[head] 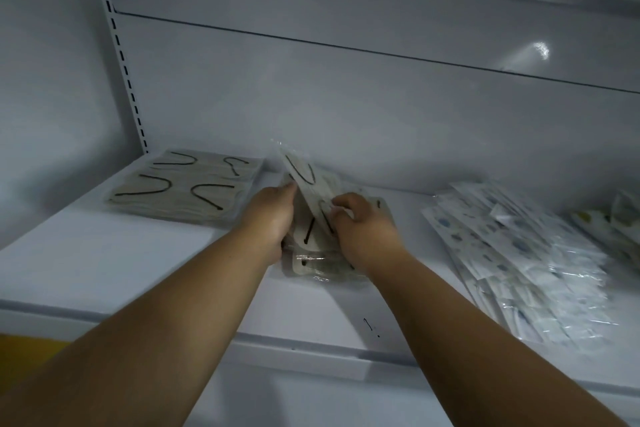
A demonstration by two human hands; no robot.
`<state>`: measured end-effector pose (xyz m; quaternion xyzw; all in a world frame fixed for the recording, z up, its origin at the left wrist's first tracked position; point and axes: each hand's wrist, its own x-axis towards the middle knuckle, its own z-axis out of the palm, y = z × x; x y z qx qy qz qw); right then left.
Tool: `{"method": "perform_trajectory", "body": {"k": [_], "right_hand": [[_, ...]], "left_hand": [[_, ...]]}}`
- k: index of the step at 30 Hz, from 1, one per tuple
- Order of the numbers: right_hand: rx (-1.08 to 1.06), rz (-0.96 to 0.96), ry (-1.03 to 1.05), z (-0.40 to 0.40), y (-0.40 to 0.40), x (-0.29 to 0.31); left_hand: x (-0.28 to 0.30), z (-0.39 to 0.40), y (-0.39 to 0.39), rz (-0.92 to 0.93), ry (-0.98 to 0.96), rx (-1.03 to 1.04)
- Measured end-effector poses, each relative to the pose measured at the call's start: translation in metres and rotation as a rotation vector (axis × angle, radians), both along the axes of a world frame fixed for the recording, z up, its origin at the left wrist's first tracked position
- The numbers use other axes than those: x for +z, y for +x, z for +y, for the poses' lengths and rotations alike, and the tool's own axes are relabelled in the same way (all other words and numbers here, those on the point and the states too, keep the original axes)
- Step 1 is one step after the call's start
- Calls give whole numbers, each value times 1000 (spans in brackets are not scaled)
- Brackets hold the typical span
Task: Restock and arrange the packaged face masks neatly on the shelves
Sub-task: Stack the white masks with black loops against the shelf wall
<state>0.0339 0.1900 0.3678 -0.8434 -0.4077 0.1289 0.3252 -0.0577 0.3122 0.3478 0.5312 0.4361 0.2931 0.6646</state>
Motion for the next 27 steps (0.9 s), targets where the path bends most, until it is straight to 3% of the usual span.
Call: {"method": "perform_trajectory", "body": {"k": [2,4,10,14,15,18,20,27], "right_hand": [[-90,-68,-143,-1,7,-1],[-103,62,-141,-2,8,-5],[-98,308,278,0,-1,-10],[-147,586,563,0,-7,-9],[-180,593,571,-1,-7,-10],[-339,353,380,-3,-2,-11],[-373,326,320,-2,1,-12],[-351,654,566,11,-7,-9]], "left_hand": [[-4,6,2,6,-35,28],[-1,4,0,10,-49,20],[21,-12,-5,78,56,-129],[13,-4,-6,-34,49,-139],[10,0,-5,-52,35,-132],[15,-1,-9,-12,-21,-132],[21,-4,-10,13,-16,-150],[25,0,-6,-19,40,-215]]}}
